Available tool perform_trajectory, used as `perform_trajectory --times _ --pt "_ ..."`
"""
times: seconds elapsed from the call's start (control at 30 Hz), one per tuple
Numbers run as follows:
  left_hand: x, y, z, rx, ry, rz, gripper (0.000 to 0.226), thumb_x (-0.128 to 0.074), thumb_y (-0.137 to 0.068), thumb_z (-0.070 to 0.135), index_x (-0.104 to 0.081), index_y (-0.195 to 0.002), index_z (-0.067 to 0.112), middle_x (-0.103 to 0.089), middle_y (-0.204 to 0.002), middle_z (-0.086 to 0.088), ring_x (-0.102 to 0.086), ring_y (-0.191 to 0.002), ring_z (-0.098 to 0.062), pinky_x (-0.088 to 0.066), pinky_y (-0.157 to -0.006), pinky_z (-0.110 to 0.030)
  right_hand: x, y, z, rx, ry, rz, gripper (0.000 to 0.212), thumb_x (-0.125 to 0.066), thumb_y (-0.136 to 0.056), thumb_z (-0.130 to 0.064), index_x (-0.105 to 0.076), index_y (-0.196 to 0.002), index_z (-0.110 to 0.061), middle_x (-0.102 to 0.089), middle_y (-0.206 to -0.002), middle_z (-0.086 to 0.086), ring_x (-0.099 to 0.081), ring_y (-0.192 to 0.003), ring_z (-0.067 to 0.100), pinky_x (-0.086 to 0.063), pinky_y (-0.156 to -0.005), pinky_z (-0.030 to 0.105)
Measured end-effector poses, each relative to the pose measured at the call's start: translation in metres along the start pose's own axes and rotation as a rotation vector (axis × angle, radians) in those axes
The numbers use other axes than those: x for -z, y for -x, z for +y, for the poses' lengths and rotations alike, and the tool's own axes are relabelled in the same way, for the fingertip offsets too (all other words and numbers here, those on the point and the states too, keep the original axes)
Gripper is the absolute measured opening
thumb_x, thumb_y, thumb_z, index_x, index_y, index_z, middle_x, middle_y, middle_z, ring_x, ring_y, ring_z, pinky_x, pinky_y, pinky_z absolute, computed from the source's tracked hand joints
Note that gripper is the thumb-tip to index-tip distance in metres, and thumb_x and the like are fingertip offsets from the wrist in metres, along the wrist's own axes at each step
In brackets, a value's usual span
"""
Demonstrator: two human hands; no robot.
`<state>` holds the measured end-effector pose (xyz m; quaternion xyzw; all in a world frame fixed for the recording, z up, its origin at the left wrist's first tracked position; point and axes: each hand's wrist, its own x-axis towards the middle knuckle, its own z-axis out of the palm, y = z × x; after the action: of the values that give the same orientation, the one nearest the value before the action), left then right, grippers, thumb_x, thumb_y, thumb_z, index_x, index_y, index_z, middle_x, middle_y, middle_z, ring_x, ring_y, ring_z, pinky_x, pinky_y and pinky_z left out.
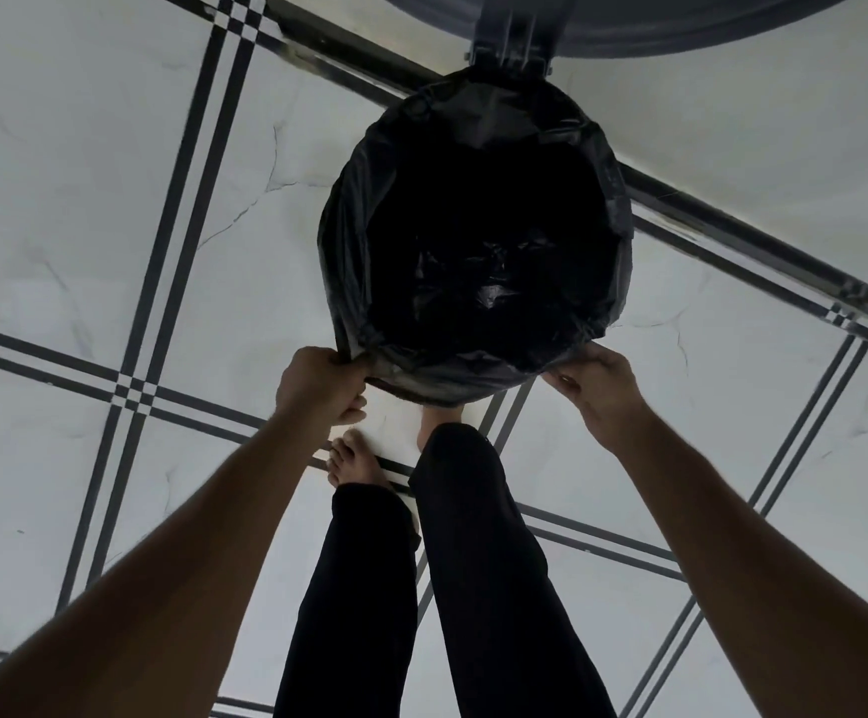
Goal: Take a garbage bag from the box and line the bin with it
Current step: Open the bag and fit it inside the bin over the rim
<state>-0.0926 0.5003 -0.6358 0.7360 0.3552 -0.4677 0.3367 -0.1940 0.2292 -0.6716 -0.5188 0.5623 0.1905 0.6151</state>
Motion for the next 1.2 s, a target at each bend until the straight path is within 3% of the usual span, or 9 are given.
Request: perform_trajectory --times 0.2,0.4,0.57,0.7,0.87,1.0,1.07,1.13,1.2 --pt "0.002 -0.012 0.016 0.035 0.534 -0.159 0.028 -0.054 -0.09 -0.016 -0.063 -0.115 -0.004 -0.072 -0.102 -0.016 -0.073 -0.086 -0.019 -0.062 -0.073 -0.025 -0.006 0.002 -0.021 -0.091 -0.339 -0.138 0.03 -0.037 -0.097 -0.001 -0.062 -0.109 -0.013 -0.068 -0.106 0.005 -0.063 -0.098 0.023 -0.051 -0.102 0.042" --pt "0.002 -0.01 0.012 -0.08 0.562 -0.215 0.049 -0.037 -0.088 -0.028 -0.054 -0.128 -0.007 -0.063 -0.125 -0.015 -0.066 -0.102 -0.02 -0.06 -0.079 -0.021 -0.005 0.007 -0.024 0.149 -0.032 0.107 0.026 -0.048 -0.09 0.008 -0.065 -0.098 -0.01 -0.069 -0.088 0.004 -0.063 -0.079 0.019 -0.058 -0.083 0.036" --pt "0.005 -0.014 0.001 -0.287 0.228 0.032 0.036 -0.075 -0.073 0.004 -0.064 -0.106 0.011 -0.074 -0.099 -0.006 -0.074 -0.092 -0.023 -0.062 -0.083 -0.045 -0.004 0.002 -0.032 0.159 -0.127 0.317 0.04 -0.053 -0.082 0.014 -0.041 -0.097 -0.021 -0.058 -0.08 0.006 -0.054 -0.059 0.015 -0.06 -0.074 0.03" --pt "0.006 -0.013 0.009 -0.409 -0.18 0.274 0.021 -0.074 -0.08 0.021 -0.067 -0.098 0.012 -0.072 -0.1 0.0 -0.066 -0.082 -0.019 -0.051 -0.074 -0.033 0.003 -0.008 -0.034 0.143 -0.061 0.324 0.051 -0.055 -0.083 0.008 -0.044 -0.123 -0.023 -0.059 -0.087 0.006 -0.056 -0.073 0.015 -0.057 -0.081 0.03" --pt "0.013 -0.026 0.01 -0.557 -0.272 0.356 0.056 -0.08 -0.076 0.033 -0.049 -0.115 0.009 -0.053 -0.118 -0.007 -0.056 -0.1 -0.026 -0.044 -0.075 -0.037 0.008 -0.025 -0.043 0.189 0.075 0.243 0.038 -0.063 -0.068 -0.013 -0.059 -0.104 -0.023 -0.065 -0.116 0.007 -0.059 -0.095 0.018 -0.052 -0.092 0.038" --pt "0.021 -0.043 0.015 -0.501 -0.162 0.13 0.055 -0.08 -0.08 0.022 -0.053 -0.127 0.013 -0.062 -0.123 -0.002 -0.062 -0.111 -0.011 -0.05 -0.087 -0.03 0.022 -0.033 -0.05 0.168 0.149 0.018 0.033 -0.061 -0.082 0.006 -0.066 -0.111 -0.009 -0.068 -0.104 0.007 -0.063 -0.091 0.016 -0.055 -0.088 0.03" --pt "0.023 -0.046 0.018 -0.455 -0.108 -0.015 0.033 -0.074 -0.084 0.005 -0.061 -0.114 0.014 -0.067 -0.1 0.006 -0.066 -0.081 0.013 -0.048 -0.072 -0.011 0.03 -0.035 -0.049 0.143 0.164 -0.096 0.031 -0.053 -0.089 0.014 -0.065 -0.113 -0.002 -0.07 -0.101 0.006 -0.068 -0.091 0.013 -0.056 -0.086 0.026" --pt "0.027 -0.051 0.017 -0.419 -0.068 -0.115 0.031 -0.071 -0.085 -0.002 -0.061 -0.11 0.014 -0.066 -0.096 0.005 -0.065 -0.071 0.011 -0.048 -0.07 -0.015 0.034 -0.034 -0.048 0.114 0.121 -0.157 0.032 -0.045 -0.088 0.014 -0.063 -0.111 0.002 -0.071 -0.093 0.003 -0.068 -0.087 0.016 -0.055 -0.087 0.03" --pt "0.033 -0.055 0.012 -0.389 -0.071 -0.169 0.039 -0.077 -0.081 0.003 -0.061 -0.114 0.017 -0.068 -0.113 0.002 -0.067 -0.1 -0.005 -0.053 -0.084 -0.026 0.035 -0.029 -0.048 0.054 -0.035 -0.214 0.032 -0.037 -0.083 0.014 -0.063 -0.095 -0.001 -0.071 -0.083 0.003 -0.067 -0.079 0.018 -0.056 -0.081 0.028"
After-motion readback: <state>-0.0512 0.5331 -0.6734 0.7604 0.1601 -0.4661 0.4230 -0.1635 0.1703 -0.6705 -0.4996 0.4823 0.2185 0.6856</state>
